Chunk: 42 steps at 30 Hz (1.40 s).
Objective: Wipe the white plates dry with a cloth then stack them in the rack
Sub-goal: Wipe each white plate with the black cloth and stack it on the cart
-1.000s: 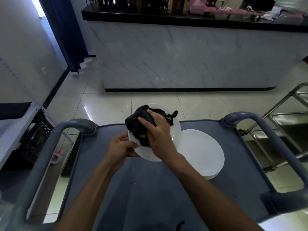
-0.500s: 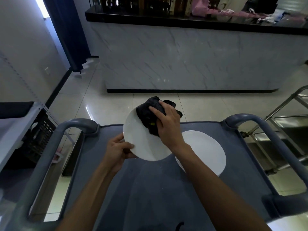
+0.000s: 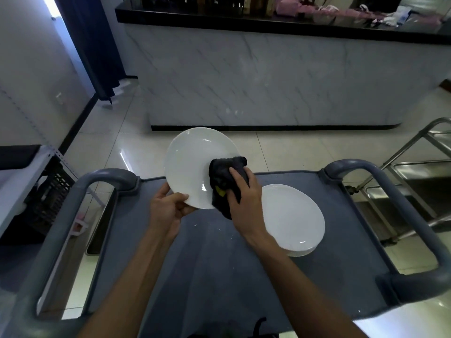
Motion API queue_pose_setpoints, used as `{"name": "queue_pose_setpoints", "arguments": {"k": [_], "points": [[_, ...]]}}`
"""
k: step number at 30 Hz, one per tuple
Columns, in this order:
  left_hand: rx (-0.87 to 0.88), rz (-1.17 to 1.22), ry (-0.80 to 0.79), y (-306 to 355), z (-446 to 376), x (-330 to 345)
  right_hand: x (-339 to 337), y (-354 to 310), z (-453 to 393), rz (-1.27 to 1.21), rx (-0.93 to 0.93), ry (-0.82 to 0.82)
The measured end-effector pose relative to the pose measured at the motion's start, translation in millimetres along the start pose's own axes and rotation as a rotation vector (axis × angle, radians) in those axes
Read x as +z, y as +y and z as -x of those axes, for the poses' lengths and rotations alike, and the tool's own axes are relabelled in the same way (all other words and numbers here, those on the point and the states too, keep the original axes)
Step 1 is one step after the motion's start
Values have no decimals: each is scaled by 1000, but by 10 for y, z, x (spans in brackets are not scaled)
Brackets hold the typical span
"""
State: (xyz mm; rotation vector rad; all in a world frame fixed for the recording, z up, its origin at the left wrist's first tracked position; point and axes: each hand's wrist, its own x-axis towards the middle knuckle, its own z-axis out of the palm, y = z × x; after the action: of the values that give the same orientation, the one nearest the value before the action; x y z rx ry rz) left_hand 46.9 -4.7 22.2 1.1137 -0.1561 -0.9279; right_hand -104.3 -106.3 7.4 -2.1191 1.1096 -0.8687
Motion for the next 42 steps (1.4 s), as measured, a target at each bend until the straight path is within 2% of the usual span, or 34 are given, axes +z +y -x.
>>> {"name": "queue_pose_setpoints", "arguments": {"k": [6,13,20,32,37,42], "points": [[16,19,-3,-23,-11,19,177,-88,234,-48,48,44],[29,19,-31,-26,-19,32,211,-158,415,-34,-92,22],[8,-9,-35,-13,-15,-5,64,-110,221,50,-126,28],[24,-201,-130,-17,-85,-126,-334,-74,-272,136,-199,110],[-2,-347,-258,-38,-89,-229,-458,-51,-420,147,-263,70],[-19,-389,-283,-26,-102,-251,-507,-45,-468,146,-354,15]]}}
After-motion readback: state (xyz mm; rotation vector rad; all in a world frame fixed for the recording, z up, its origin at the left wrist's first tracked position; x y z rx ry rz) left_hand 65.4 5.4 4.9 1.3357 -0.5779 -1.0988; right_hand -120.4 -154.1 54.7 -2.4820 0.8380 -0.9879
